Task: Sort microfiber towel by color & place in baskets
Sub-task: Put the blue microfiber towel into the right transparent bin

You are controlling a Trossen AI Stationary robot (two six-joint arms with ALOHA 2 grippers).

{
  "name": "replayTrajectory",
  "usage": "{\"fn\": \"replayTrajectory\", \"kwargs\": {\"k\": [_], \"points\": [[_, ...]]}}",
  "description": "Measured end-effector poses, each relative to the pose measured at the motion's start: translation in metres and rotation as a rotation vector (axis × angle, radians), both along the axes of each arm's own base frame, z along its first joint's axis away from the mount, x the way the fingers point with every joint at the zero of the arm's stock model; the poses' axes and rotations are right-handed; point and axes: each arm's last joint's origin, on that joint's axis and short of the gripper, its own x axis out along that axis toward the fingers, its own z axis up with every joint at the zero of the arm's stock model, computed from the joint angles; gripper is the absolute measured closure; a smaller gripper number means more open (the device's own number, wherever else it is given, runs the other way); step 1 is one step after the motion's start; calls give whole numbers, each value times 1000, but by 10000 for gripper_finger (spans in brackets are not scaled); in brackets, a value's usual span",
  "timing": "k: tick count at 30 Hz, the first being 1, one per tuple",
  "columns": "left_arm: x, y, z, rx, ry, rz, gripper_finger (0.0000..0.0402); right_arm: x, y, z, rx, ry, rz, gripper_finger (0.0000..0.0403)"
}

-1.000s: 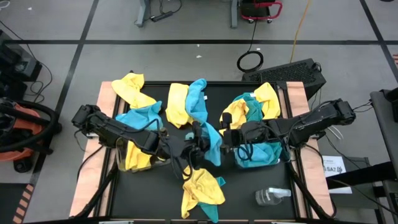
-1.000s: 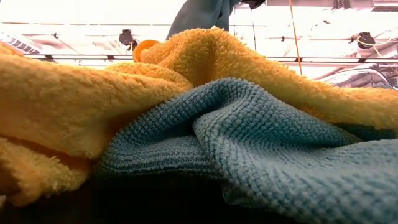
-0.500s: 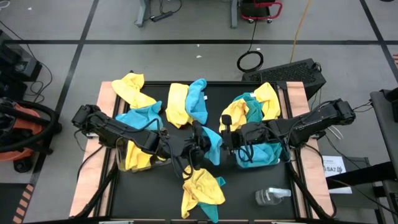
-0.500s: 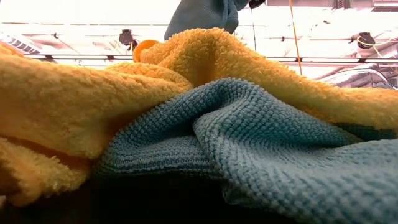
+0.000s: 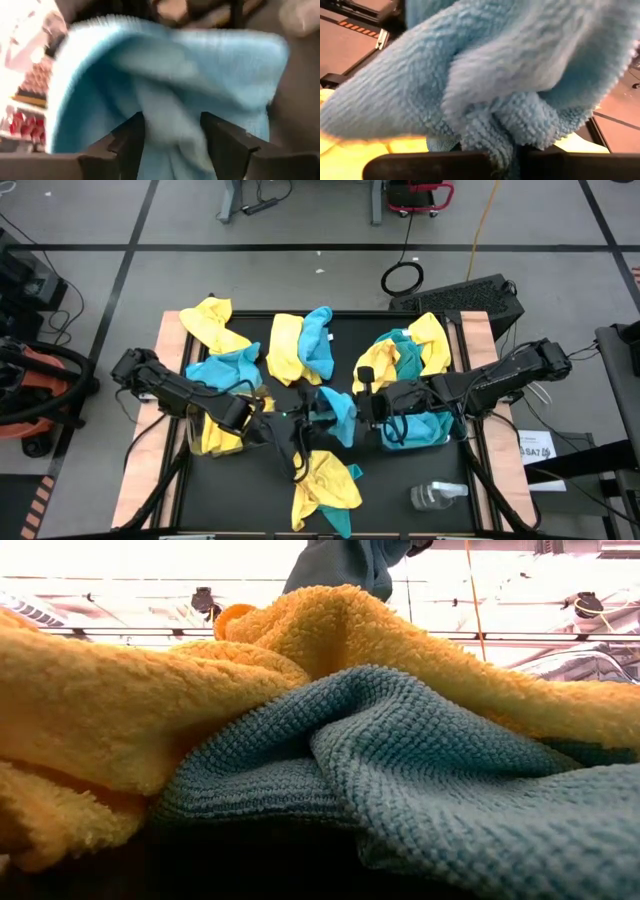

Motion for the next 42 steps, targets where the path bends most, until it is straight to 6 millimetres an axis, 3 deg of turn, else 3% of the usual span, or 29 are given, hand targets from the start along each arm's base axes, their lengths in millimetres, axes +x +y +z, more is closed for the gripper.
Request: {"fn": "replayTrajectory", "kwargs": {"k": [6, 17, 33, 42], "points": [[-16, 6, 2, -82, 62, 63, 200, -7, -2, 6, -5, -4, -6, 392], [-43, 17, 3, -187, 175, 179, 200, -47, -13, 24, 26, 64, -68, 393], [-55, 18, -62, -258, 313, 233, 200, -118, -31, 21, 205, 371, -182, 389], [-57, 19, -81, -274, 301, 224, 200, -145, -34, 11, 296, 612, -199, 388]]}}
